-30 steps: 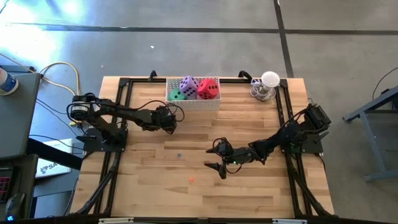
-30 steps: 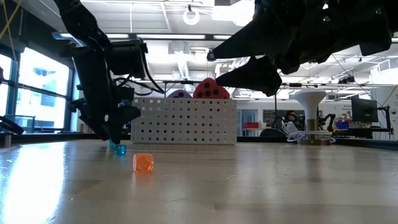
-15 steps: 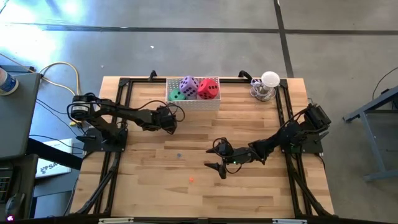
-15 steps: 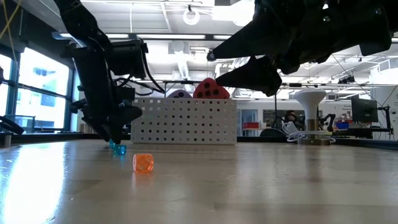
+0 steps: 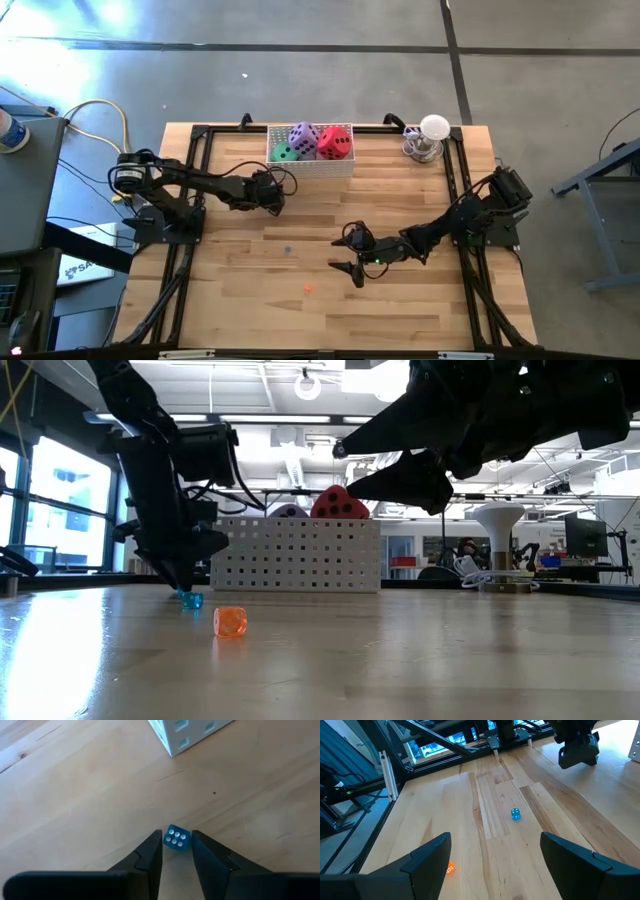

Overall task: Pick & Place Dice
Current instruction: Put the small blue dice into the white basket

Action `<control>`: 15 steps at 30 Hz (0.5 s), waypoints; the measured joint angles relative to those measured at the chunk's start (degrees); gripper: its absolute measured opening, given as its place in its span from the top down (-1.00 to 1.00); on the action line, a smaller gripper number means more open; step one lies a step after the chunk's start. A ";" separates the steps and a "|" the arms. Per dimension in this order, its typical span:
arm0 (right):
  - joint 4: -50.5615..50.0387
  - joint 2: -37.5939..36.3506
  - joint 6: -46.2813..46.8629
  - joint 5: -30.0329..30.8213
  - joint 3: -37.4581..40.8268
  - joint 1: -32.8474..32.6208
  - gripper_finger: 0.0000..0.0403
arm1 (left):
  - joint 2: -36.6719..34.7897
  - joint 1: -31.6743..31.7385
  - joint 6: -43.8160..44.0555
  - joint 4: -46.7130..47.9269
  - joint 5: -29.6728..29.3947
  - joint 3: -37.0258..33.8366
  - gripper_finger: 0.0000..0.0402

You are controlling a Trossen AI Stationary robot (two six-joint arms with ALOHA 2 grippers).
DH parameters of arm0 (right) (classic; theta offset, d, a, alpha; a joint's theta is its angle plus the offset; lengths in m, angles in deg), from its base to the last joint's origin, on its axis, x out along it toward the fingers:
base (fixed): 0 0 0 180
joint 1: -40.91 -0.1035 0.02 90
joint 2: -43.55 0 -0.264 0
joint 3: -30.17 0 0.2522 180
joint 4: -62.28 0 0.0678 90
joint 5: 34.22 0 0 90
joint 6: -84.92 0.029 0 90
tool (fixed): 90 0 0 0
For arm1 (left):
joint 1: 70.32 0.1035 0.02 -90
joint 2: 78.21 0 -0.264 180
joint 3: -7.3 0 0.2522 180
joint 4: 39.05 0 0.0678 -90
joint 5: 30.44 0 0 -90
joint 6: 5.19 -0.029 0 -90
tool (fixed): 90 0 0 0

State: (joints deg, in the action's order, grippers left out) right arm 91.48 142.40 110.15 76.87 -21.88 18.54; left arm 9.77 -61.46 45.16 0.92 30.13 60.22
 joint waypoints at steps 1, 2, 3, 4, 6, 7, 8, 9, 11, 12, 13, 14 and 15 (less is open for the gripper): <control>0.00 0.02 0.00 0.00 0.00 -0.02 -0.49 | 0.02 0.00 0.00 0.07 -0.05 0.00 0.54; -0.01 0.01 0.00 0.00 0.00 -0.02 -0.49 | 0.02 0.00 0.00 0.11 -0.08 0.00 0.55; -0.02 0.01 0.00 0.00 0.00 0.00 -0.49 | 0.02 0.01 0.00 0.14 -0.11 0.00 0.56; 0.00 0.02 0.00 -0.01 0.00 0.00 -0.49 | 0.02 0.02 -0.01 0.17 -0.11 -0.02 0.57; 0.00 0.00 0.00 -0.02 0.00 -0.01 -0.49 | 0.02 0.02 -0.02 0.23 -0.15 -0.02 0.59; 0.00 0.02 0.00 -0.01 0.00 -0.01 -0.49 | 0.02 0.02 -0.02 0.25 -0.17 -0.02 0.60; -0.02 0.02 0.00 -0.01 0.00 -0.02 -0.49 | 0.02 0.02 -0.04 0.25 -0.22 -0.02 0.62; 0.00 0.02 0.00 0.00 0.00 -0.02 -0.49 | 0.02 0.02 -0.04 0.29 -0.28 -0.02 0.63; 0.00 0.02 0.00 0.00 0.00 -0.01 -0.49 | 0.02 0.02 -0.26 0.36 -0.45 -0.04 0.67; -0.02 0.02 0.00 0.00 0.00 -0.01 -0.49 | 0.02 0.02 -0.75 0.36 -0.57 -0.07 0.69; 0.00 0.02 0.00 0.00 0.00 -0.02 -0.49 | 0.02 0.02 -1.26 0.32 -0.68 -0.07 0.71; 0.00 0.02 0.00 0.00 0.00 -0.02 -0.49 | 0.02 -0.15 -1.97 0.19 -0.72 -0.07 0.72; 0.00 0.02 0.00 0.00 0.00 -0.02 -0.49 | 0.04 -0.42 -2.65 -0.01 -0.79 -0.09 0.73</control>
State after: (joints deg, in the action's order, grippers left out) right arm 91.48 142.42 110.15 76.87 -21.88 18.52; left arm 9.81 -61.88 42.51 0.91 29.34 60.13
